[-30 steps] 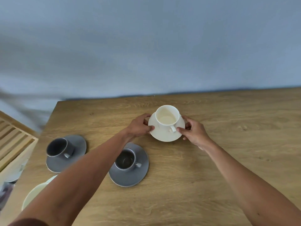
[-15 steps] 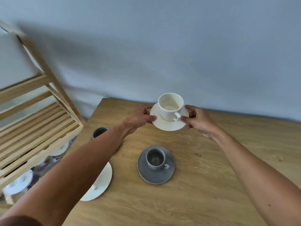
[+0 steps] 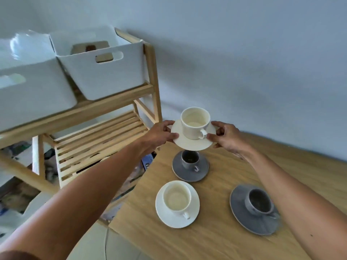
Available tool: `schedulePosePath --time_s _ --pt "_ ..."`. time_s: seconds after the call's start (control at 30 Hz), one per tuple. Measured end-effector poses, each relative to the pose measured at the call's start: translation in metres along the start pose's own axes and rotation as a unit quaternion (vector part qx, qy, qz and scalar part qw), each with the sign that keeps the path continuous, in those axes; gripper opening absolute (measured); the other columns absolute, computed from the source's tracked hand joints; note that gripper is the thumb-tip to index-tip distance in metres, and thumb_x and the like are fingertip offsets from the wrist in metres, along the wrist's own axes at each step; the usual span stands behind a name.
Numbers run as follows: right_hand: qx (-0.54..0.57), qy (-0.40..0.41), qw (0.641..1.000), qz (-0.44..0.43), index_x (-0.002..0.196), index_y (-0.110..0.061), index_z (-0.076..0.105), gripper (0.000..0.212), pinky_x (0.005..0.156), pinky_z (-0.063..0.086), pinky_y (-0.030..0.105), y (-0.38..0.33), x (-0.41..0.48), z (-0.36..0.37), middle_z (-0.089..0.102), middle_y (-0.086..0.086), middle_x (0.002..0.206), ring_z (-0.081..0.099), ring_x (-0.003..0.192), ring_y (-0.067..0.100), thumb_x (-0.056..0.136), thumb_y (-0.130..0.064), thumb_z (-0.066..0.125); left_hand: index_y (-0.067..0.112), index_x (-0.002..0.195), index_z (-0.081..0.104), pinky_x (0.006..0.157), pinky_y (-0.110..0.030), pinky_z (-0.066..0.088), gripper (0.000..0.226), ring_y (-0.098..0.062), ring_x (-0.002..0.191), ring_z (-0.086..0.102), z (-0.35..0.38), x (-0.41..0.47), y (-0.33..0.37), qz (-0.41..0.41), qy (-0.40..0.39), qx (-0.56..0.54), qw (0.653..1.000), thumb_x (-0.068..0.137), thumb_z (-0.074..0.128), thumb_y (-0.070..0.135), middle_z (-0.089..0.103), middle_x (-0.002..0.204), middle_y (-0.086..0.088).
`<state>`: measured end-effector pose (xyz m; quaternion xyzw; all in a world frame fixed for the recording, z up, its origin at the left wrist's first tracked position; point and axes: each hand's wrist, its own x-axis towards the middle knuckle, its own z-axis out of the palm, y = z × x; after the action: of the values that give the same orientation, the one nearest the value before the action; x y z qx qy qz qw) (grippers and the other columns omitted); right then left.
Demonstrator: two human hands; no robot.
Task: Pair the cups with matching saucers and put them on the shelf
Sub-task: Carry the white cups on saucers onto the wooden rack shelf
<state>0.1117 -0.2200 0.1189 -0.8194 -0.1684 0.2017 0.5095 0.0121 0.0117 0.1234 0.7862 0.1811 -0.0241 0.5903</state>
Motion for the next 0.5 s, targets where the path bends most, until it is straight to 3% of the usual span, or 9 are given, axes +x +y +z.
schedulePosePath --time_s 0.07,0.17,0.27,0.33,0.43,0.5 --pt "-0.006 -0.008 1.0 -0.014 0.143 -0.013 0.048 0.062 0.067 0.061 0.033 -0.01 0.009 0.03 0.068 0.013 0.099 0.066 0.08 0.019 0.087 -0.01 0.073 0.012 0.138 0.051 0.069 -0.03 0.058 0.059 -0.017 0.077 0.069 -0.03 -0.002 -0.013 -0.003 0.007 -0.01 1.0 0.083 0.072 0.003 0.064 0.097 -0.016" --pt "-0.025 -0.019 0.999 -0.025 0.143 -0.014 0.047 0.062 0.058 0.059 0.026 -0.022 0.028 0.08 0.067 0.008 0.094 0.066 0.073 0.018 0.087 -0.012 0.074 0.01 0.138 0.051 0.051 -0.014 0.049 0.057 -0.017 0.074 0.066 -0.077 -0.008 -0.034 -0.013 0.017 -0.007 1.0 0.084 0.069 0.0 0.062 0.094 -0.014" --pt "-0.028 -0.039 0.998 -0.028 0.145 -0.016 0.045 0.066 0.065 0.062 0.033 -0.03 0.043 0.122 0.066 0.01 0.097 0.069 0.079 0.025 0.086 -0.016 0.075 0.012 0.139 0.05 0.058 -0.017 0.049 0.061 -0.016 0.075 0.067 -0.116 -0.012 -0.058 -0.026 0.03 -0.007 0.999 0.083 0.072 0.003 0.065 0.088 -0.007" --pt "-0.039 -0.056 0.997 -0.04 0.146 -0.016 0.043 0.067 0.065 0.061 0.031 -0.037 0.053 0.147 0.066 0.007 0.094 0.069 0.078 0.021 0.086 -0.018 0.074 0.011 0.139 0.05 0.067 -0.023 0.053 0.063 -0.017 0.079 0.066 -0.139 -0.013 -0.075 -0.03 0.038 -0.01 0.999 0.081 0.074 0.003 0.063 0.09 -0.011" --pt "-0.08 -0.075 0.993 -0.052 0.146 -0.017 0.043 0.067 0.063 0.06 0.027 -0.042 0.067 0.178 0.069 0.005 0.092 0.071 0.071 0.018 0.087 -0.023 0.074 0.013 0.134 0.054 0.059 -0.018 0.049 0.058 -0.01 0.067 0.064 -0.163 -0.014 -0.1 -0.044 0.059 -0.008 0.997 0.081 0.074 0.002 0.058 0.08 -0.006" --pt "-0.101 -0.093 0.989 -0.053 0.147 -0.017 0.043 0.067 0.067 0.06 0.029 -0.042 0.079 0.198 0.07 0.003 0.087 0.071 0.066 0.017 0.088 -0.026 0.073 0.015 0.133 0.055 0.056 -0.022 0.043 0.058 -0.01 0.063 0.063 -0.175 -0.013 -0.118 -0.059 0.073 -0.009 0.996 0.08 0.075 0.004 0.056 0.077 -0.005"
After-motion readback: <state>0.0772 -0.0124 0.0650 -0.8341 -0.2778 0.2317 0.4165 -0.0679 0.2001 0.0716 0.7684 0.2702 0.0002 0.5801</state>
